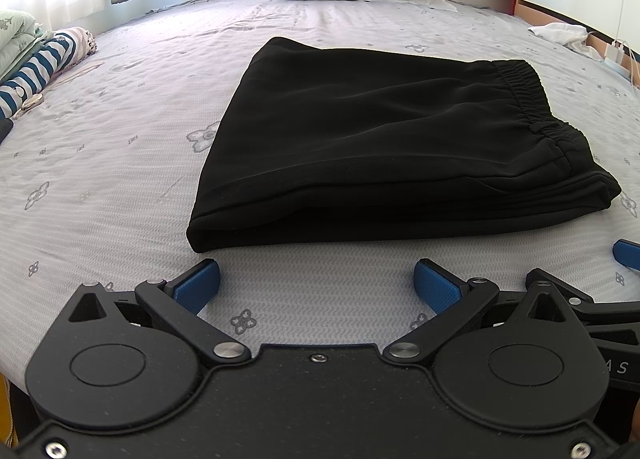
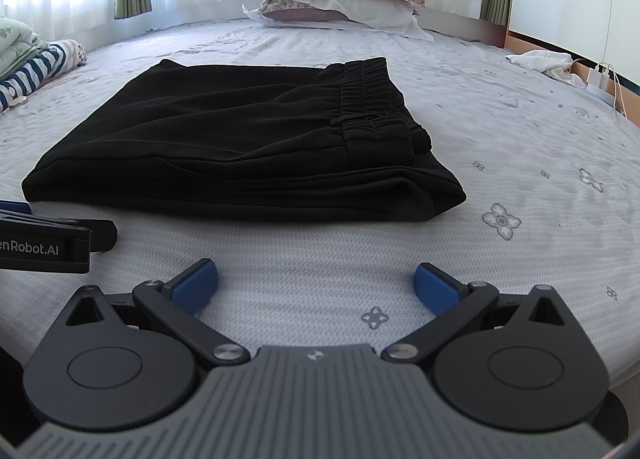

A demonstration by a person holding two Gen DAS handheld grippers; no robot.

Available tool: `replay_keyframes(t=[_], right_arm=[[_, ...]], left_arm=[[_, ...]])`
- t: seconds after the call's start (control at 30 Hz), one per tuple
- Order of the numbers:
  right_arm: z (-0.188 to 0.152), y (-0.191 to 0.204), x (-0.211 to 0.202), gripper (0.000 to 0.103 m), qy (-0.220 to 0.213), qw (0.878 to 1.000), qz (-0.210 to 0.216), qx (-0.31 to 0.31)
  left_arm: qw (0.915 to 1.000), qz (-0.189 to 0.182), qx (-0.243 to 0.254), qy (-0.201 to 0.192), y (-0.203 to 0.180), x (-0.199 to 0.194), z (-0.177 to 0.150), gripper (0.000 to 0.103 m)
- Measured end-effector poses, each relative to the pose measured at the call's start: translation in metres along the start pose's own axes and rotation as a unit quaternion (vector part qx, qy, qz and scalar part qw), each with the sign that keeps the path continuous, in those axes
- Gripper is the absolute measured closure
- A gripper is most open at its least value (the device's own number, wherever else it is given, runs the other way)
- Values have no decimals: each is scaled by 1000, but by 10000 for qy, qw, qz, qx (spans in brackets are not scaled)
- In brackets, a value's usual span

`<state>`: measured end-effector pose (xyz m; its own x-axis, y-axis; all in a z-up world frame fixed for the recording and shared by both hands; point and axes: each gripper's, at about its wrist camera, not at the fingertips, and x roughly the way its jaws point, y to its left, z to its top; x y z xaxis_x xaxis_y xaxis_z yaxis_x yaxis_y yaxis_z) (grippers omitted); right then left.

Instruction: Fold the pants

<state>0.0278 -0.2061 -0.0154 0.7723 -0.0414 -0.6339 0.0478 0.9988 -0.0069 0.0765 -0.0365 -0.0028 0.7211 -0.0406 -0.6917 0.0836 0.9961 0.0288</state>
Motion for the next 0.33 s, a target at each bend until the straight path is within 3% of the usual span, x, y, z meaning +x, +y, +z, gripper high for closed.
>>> replay_keyframes(t=[0.33], right_arm=[[0, 0, 0, 0, -22, 10000, -8, -6]], left_arm=[[10000, -22, 46, -60, 1, 0, -1, 0]])
